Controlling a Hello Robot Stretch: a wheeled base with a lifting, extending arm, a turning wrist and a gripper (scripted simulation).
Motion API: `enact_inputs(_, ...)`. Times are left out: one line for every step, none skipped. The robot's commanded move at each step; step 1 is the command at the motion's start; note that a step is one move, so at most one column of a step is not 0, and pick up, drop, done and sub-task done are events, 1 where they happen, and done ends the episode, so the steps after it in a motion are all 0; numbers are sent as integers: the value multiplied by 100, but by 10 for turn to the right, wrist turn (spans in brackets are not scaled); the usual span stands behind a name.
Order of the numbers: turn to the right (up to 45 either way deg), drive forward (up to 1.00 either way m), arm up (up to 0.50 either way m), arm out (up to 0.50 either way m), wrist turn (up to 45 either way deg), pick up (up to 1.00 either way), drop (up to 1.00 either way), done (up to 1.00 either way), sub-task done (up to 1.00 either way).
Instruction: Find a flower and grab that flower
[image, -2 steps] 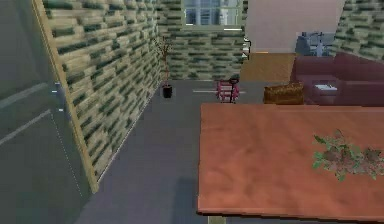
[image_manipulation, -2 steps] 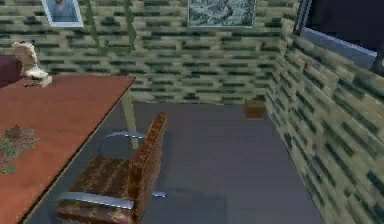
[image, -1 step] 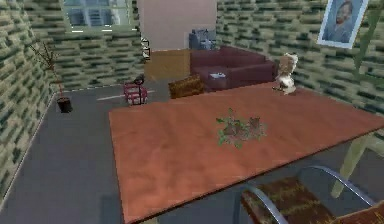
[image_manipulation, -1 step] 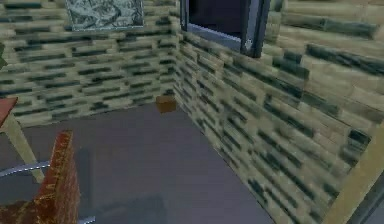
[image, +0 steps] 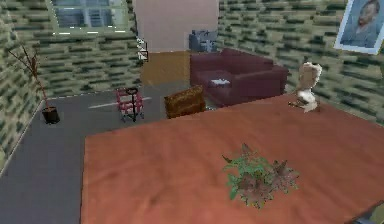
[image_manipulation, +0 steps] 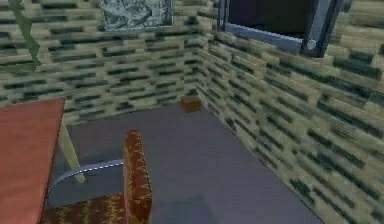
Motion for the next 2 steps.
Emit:
enact_inputs(-450,0,0,0,0,0,0,0,0)
enact_inputs(-210,0,0,0,0,0,0,0,0)
